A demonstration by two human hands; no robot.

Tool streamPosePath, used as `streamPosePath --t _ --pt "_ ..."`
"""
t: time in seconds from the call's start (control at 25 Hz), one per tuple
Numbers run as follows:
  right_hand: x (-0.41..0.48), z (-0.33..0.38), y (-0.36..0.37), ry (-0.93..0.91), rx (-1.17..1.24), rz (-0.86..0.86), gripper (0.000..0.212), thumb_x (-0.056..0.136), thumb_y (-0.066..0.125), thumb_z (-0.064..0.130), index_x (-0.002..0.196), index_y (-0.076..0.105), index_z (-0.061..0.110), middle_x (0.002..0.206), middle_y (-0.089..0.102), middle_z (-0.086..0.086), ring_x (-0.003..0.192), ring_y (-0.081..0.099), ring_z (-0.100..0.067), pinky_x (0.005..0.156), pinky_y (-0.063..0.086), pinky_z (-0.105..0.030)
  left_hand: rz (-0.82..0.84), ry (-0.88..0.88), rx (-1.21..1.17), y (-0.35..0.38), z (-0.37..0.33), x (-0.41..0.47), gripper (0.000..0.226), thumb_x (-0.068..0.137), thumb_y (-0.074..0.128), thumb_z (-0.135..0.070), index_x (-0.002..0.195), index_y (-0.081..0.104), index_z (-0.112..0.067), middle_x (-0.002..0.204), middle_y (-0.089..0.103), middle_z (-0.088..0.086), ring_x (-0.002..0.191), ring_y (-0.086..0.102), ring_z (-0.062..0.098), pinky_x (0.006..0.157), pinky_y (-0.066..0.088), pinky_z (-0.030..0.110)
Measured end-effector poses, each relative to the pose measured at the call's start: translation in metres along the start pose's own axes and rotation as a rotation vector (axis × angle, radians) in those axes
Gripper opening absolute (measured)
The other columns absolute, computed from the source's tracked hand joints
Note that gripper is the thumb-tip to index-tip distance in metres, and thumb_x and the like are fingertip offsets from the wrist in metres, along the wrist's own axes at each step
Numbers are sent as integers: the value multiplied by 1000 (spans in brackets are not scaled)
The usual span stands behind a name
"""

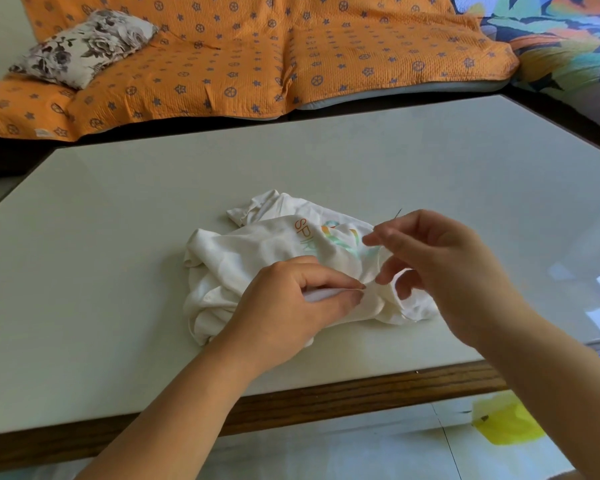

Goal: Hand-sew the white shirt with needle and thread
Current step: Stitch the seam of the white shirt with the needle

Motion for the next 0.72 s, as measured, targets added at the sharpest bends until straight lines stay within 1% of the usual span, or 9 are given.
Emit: streamPosePath --t 0.04,0.12,0.2,0.28,0.4,0.48,0.56,0.64,0.72 --pt "2 -2 5 71 194 72 7 91 59 10 90 59 3 87 74 -12 54 65 -16 44 49 -20 15 -13 -23 1 1 0 12 82 76 -34 86 77 -45 87 70 -19 90 65 0 82 49 18" --pt "5 -3 11 177 497 163 7 89 53 7 93 56 3 80 72 -17 64 72 -25 52 58 -25 66 -41 -70 4 2 0 13 81 75 -30 88 77 -41 87 71 -21 91 65 -3 82 45 11" --pt "15 -3 1 151 587 122 6 91 50 5 92 56 5 74 70 -16 76 73 -31 70 62 -35 127 -69 -108 8 3 0 12 81 74 -29 91 78 -34 86 70 -21 91 65 -4 82 44 8" --pt "27 -1 -22 46 551 -18 6 93 52 6 90 56 8 73 70 -13 85 73 -32 87 58 -44 172 -94 -127 11 5 -1 15 77 73 -35 91 78 -32 81 68 -22 87 64 -5 79 42 6" --pt "34 11 -58 -150 250 -254 11 97 55 12 88 58 18 78 74 -4 92 72 -24 96 53 -41 220 -112 -137 14 7 -2 20 70 71 -42 88 79 -35 83 68 -22 87 64 -5 79 42 7" --pt "31 21 -60 -250 -62 -283 9 95 59 17 89 62 23 77 75 3 85 72 -12 87 53 -33 241 -116 -146 15 8 -3 17 71 72 -41 86 78 -37 85 69 -20 89 65 -4 80 43 9" --pt "27 25 -42 -304 -329 -164 11 94 61 18 100 63 27 71 73 10 70 66 0 73 47 -19 252 -118 -152 15 8 -3 13 73 73 -38 85 78 -38 84 68 -21 88 65 -4 79 44 9" --pt "18 25 -19 -349 -539 16 27 94 58 15 111 61 36 68 69 10 64 60 3 64 41 -10 259 -123 -156 15 8 -3 13 73 72 -38 85 78 -37 84 69 -21 89 65 -5 80 44 9" --pt "7 25 1 -386 -701 185 38 95 51 8 100 65 43 72 61 11 69 57 0 63 40 -10 260 -131 -168 14 8 -3 16 71 72 -40 85 78 -36 87 70 -20 91 66 -4 81 45 10"
Point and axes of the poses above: each hand's wrist, its own x-axis towards the middle knuckle, its own y-axis out of the palm, z = x × y, the point moved 9 cm from there along x, towards the middle knuckle
